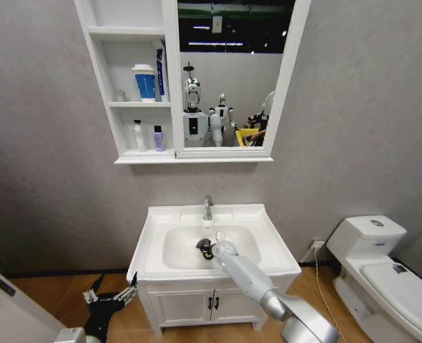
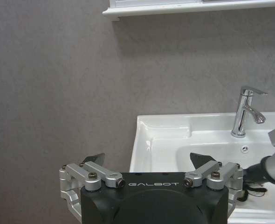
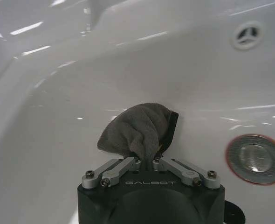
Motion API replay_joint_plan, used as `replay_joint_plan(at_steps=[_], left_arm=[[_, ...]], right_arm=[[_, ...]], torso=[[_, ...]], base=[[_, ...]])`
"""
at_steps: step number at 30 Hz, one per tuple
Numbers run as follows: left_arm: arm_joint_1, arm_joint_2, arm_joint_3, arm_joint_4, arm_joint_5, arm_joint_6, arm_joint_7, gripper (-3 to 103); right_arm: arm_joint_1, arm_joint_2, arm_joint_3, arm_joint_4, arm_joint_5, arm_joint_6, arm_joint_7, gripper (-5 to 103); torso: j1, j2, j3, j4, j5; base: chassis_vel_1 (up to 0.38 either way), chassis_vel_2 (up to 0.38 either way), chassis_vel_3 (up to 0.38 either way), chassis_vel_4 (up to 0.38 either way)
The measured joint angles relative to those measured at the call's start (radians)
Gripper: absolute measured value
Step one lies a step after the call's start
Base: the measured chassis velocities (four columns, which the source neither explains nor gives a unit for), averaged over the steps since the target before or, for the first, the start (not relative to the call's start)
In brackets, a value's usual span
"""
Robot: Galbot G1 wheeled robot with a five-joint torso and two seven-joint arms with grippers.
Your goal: Move facial cleanser and shampoo from washbasin to cabinet, then wipe washbasin with towel.
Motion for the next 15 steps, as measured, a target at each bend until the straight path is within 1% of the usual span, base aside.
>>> replay_joint_plan(at_steps=[2,3,5,6,8,9,11,13,14,15], left_arm=[[0.000,0.000,0.000,0.000,0.000,0.000,0.000,100],[0.000,0.000,0.000,0.000,0.000,0.000,0.000,100],[0.000,0.000,0.000,0.000,0.000,0.000,0.000,100],[0.000,0.000,0.000,0.000,0.000,0.000,0.000,100],[0.000,0.000,0.000,0.000,0.000,0.000,0.000,100],[0.000,0.000,0.000,0.000,0.000,0.000,0.000,100],[0.000,0.000,0.000,0.000,0.000,0.000,0.000,100],[0.000,0.000,0.000,0.000,0.000,0.000,0.000,100],[0.000,0.000,0.000,0.000,0.000,0.000,0.000,100],[0.000,0.000,0.000,0.000,0.000,0.000,0.000,100]], right_arm=[[-0.006,0.028,-0.014,0.052,0.033,0.016,-0.021,5],[-0.006,0.028,-0.014,0.052,0.033,0.016,-0.021,5],[-0.010,0.030,-0.023,0.112,0.064,0.052,-0.062,5],[-0.010,0.030,-0.023,0.112,0.064,0.052,-0.062,5],[-0.019,-0.006,-0.024,0.197,0.102,0.072,-0.079,5],[-0.019,-0.006,-0.024,0.197,0.102,0.072,-0.079,5],[-0.036,-0.044,-0.022,0.290,0.114,0.072,-0.062,5],[-0.074,-0.118,-0.014,0.444,0.094,0.069,-0.030,5],[-0.074,-0.118,-0.014,0.444,0.094,0.069,-0.030,5],[-0.097,-0.154,-0.009,0.532,0.090,0.060,-0.006,5]], torso=[[0.000,0.000,0.000,-0.0001,-0.0001],[0.000,0.000,0.000,-0.0001,-0.0001],[0.000,0.000,0.000,0.0000,0.0000],[0.000,0.000,0.000,0.0000,0.0000],[0.000,0.000,0.000,-0.0001,-0.0001],[0.000,0.000,0.000,-0.0001,-0.0001],[0.000,0.000,0.000,-0.0001,0.0003],[0.000,0.000,0.000,-0.0002,-0.0002],[0.000,0.000,0.000,-0.0002,-0.0002],[0.000,0.000,0.000,-0.0005,0.0005]], base=[[0.000,0.000,0.000,0.000],[0.000,0.000,0.000,0.000],[0.000,0.000,0.000,0.000],[0.000,0.000,0.000,0.000],[0.000,0.000,0.000,0.000],[0.000,0.000,0.000,0.000],[0.000,0.000,0.000,0.000],[0.000,0.000,0.000,0.000],[0.000,0.000,0.000,0.000],[0.000,0.000,0.000,0.000]])
